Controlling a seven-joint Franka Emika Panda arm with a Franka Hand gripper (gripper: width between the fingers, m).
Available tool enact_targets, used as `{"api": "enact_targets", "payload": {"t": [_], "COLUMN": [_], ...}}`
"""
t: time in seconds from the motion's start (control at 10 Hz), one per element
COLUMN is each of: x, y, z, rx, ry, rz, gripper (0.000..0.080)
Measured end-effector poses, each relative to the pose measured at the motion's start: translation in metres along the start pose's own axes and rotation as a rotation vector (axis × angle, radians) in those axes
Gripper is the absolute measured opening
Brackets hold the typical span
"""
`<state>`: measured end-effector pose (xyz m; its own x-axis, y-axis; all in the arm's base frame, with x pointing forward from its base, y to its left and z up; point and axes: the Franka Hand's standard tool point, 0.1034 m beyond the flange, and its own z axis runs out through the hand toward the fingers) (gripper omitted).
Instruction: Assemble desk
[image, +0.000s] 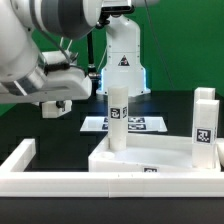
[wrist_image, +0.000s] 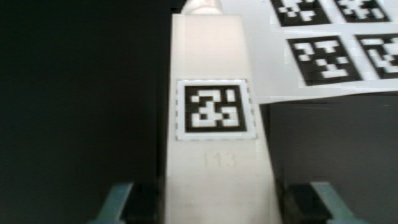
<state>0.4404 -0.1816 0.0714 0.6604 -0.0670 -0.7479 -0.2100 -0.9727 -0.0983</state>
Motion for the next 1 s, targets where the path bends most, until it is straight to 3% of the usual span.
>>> {"api": "enact_targets", "payload": {"t": [0.2, 0.3, 0.5, 0.6, 0.7, 0.8, 1.0], "x": [0.011, 0.007, 0.000, -0.002, 0.004, 0.003, 0.008], "y": [0.000, -0.009, -0.027, -0.029, -0.025, -0.024, -0.020], "z": [-0.010, -0.026, -0.079, -0.096, -0.096, -0.091, -0.098], "rx": [-0.019, -0.010, 0.049, 0.054, 0.035, 0.034, 0.014], "ry": [0.114, 0.162, 0.351, 0.433, 0.524, 0.584, 0.710], "rz": [-0.009, -0.019, -0.035, -0.037, -0.032, -0.022, -0.003], "gripper": [0.0287, 0.0287, 0.0287, 0.0287, 0.0287, 0.0287, 0.0287]}}
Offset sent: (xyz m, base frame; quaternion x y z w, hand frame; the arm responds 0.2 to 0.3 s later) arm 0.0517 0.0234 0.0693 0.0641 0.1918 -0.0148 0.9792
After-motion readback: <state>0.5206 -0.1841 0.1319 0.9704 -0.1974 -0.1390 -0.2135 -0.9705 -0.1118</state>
